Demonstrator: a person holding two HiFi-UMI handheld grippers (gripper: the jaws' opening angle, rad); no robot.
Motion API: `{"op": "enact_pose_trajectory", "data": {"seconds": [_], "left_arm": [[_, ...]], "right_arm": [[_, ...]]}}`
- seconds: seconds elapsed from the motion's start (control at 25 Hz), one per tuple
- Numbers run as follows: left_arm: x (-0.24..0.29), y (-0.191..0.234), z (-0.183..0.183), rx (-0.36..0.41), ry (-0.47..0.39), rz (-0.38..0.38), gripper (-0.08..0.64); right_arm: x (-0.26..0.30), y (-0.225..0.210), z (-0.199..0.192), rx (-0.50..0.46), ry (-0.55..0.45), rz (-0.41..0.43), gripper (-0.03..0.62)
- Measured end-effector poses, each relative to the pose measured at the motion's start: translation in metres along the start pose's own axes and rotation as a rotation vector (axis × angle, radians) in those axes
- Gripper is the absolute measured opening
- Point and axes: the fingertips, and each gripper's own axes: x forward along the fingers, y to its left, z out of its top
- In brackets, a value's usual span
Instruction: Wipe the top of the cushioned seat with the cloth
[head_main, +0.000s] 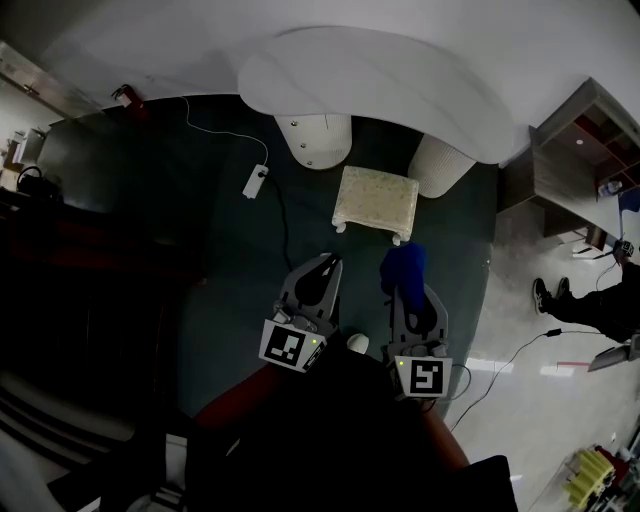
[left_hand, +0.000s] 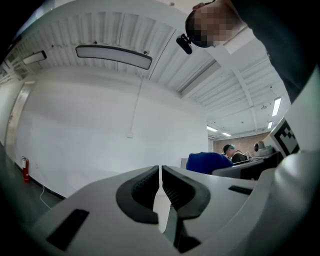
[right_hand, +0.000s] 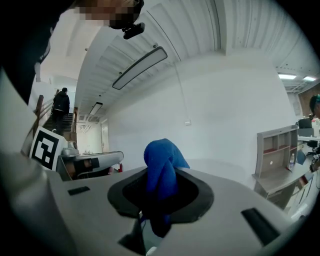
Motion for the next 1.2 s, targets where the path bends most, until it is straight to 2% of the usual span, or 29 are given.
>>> {"op": "enact_pose_trajectory", "data": {"seconds": [0.16,0.24,0.4,0.52,0.72,0.8,0.92,1.2], "left_arm": [[0.042,0.052,0.0,-0.08,-0.004,0.021,0.028],[0.061,0.082,0.003,-0.112,0.003,0.021,0.028],[0.096,0.13,-0.008,-0.142,0.074,-0.006,0.028],[0.116,0.166,-0.012,-0.155,0.092,-0.016,0.028],[0.14,0.226,-0.018,-0.182,0.095,-0.031,0.028],[0.147,0.235,-0.016,-0.2,0.099,-0.023,0.028],[0.149,0.242,-0.014,-0.234,0.097,0.024,0.028],[0.155,0.269,-0.03,-0.228,0.12,0.097,0.028]], "right_arm": [[0.065,-0.008,0.003,0.032,0.057,-0.022,0.1],[0.097,-0.011,0.003,0.019,0.092,-0.026,0.099],[0.162,-0.019,0.011,-0.003,0.124,-0.035,0.1],[0.204,-0.023,0.017,0.024,0.138,-0.068,0.1],[0.258,-0.022,0.009,0.003,0.179,-0.102,0.1],[0.269,-0.023,0.01,0.027,0.194,-0.086,0.099],[0.275,-0.025,0.006,0.016,0.226,-0.068,0.098],[0.317,-0.022,-0.014,0.018,0.302,0.0,0.1]]}}
